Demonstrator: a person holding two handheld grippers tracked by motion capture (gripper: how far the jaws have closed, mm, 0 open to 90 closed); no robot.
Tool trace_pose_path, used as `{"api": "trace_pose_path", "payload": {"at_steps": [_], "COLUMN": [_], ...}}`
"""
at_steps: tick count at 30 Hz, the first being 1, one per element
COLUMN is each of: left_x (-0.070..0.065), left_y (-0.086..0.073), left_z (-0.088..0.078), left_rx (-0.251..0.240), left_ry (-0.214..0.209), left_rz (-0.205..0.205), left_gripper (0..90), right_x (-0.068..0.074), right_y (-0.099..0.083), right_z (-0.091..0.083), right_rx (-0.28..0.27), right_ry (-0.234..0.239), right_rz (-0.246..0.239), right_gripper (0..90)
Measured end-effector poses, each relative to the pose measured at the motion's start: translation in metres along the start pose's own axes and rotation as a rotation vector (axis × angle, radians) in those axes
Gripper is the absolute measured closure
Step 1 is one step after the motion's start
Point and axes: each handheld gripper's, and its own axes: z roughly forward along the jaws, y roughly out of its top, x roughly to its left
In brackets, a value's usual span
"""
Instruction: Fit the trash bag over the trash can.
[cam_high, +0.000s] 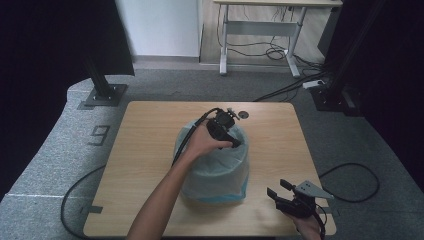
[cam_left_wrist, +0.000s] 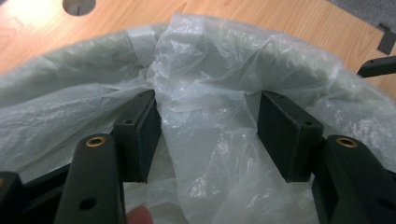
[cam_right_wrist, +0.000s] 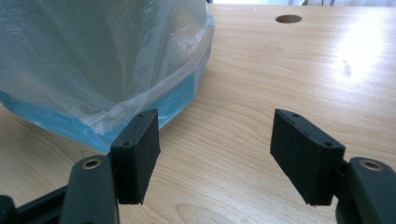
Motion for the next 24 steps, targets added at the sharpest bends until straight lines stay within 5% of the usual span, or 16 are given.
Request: {"api": "trace_pose_path", "payload": {"at_steps": [11,24], "left_x": [0.004,0.004], "left_y": [-0.002,-0.015], "left_z": [0.0,-0.042], "left_rx": [-0.021,-0.147], "left_ry": [-0.01,-0.013], "left_rz": [-0.009,-0.006], "left_gripper": [38.1,37.9], "right_x": [-0.001,0.0], "right_y": [-0.001,-0.002], "right_z": [0.0,0.002], "right_rx": [0.003,0.008], "right_ry": [0.002,-0.001], "right_rz": [0.002,-0.002], "right_gripper": [32.1,32.1]}}
